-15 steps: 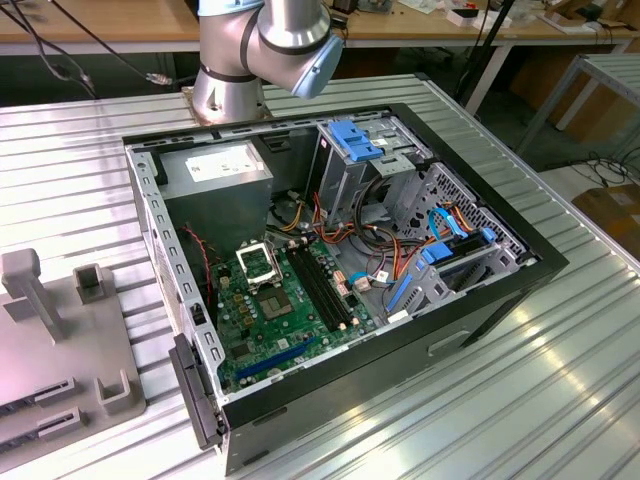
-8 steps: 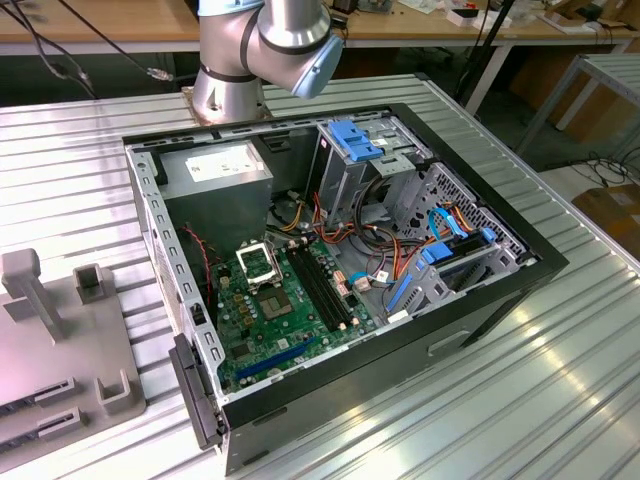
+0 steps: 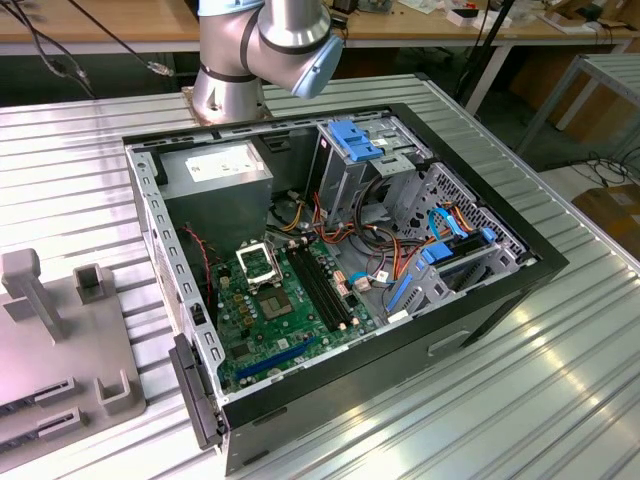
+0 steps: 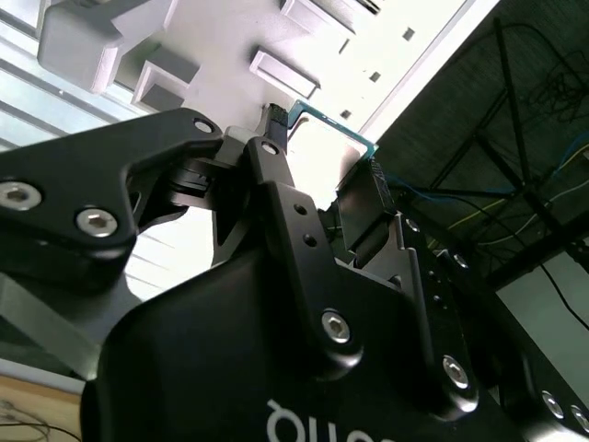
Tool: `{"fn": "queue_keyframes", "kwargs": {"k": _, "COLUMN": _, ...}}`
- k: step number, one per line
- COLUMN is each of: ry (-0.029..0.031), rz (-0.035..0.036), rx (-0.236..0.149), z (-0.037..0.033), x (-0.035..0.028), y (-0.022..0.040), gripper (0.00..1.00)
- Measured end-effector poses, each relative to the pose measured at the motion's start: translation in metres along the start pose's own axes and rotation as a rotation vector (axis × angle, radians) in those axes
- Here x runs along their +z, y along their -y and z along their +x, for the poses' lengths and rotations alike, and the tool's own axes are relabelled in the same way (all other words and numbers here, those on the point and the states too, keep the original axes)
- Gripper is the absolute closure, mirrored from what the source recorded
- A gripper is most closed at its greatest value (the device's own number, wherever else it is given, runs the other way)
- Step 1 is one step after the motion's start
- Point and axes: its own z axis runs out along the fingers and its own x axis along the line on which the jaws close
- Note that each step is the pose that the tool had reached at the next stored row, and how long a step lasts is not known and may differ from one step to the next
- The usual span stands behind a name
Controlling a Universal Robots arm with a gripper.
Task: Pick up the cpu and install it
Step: 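Reach for the cpu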
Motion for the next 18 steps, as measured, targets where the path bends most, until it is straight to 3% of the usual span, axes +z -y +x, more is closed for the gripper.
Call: {"fn": "queue_keyframes", "kwargs": {"k": 18, "ry": -0.0001, "rz": 0.0009, "rx": 0.000, "z": 0.0005, "x": -0.0185, "y": -0.0004, "gripper": 0.53}}
